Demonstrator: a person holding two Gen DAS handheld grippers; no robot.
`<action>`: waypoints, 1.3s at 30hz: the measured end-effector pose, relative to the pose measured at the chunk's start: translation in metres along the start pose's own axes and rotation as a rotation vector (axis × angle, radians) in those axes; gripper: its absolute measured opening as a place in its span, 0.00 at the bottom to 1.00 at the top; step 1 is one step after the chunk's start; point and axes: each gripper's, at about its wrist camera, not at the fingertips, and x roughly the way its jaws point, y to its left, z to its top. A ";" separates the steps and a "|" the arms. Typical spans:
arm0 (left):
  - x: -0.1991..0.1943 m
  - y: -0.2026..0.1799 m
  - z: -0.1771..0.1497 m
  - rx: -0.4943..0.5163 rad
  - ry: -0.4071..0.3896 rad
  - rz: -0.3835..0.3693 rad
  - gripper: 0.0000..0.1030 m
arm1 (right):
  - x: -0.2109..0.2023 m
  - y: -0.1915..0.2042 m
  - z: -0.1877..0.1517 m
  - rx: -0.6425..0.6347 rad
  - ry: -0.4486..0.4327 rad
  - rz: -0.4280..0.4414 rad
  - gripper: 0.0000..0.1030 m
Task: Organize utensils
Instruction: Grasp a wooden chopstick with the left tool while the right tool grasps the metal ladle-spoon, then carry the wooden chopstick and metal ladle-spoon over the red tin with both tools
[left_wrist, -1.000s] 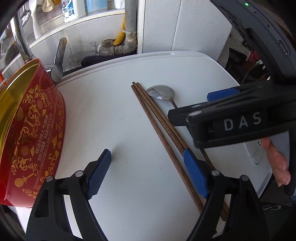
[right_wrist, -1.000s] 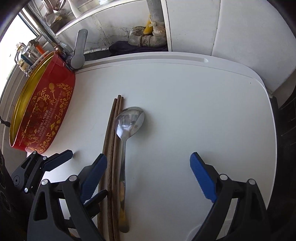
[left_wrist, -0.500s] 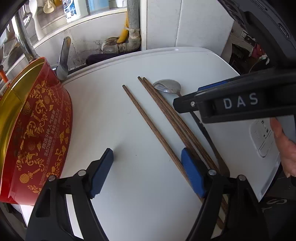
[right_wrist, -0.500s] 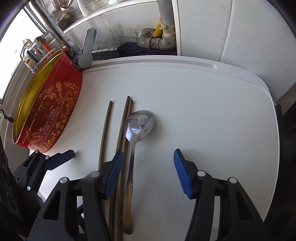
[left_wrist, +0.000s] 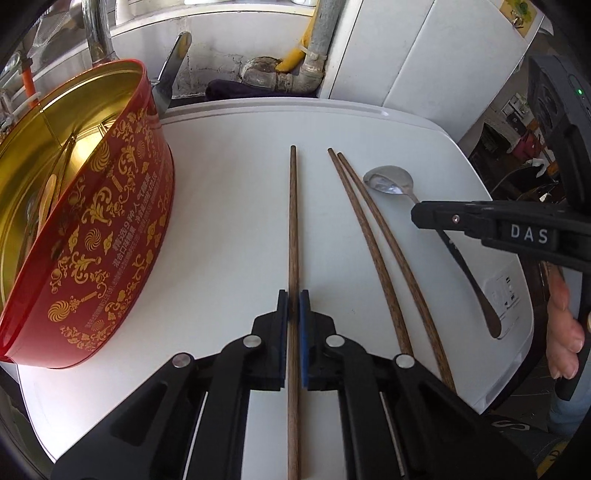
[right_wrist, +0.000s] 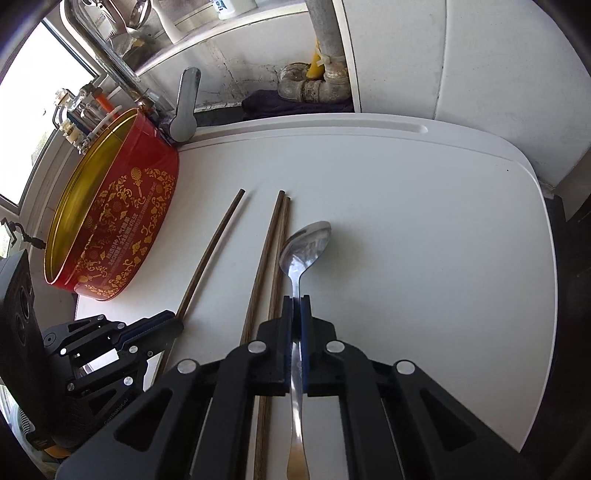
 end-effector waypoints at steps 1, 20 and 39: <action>-0.001 0.000 -0.001 -0.006 -0.002 -0.005 0.05 | -0.001 -0.001 -0.001 0.005 -0.003 -0.001 0.04; -0.039 0.000 -0.011 -0.015 -0.056 -0.053 0.05 | -0.038 -0.019 -0.023 0.090 -0.061 0.023 0.04; -0.180 0.138 -0.012 -0.226 -0.284 0.057 0.05 | -0.083 0.149 0.057 -0.169 -0.153 0.266 0.04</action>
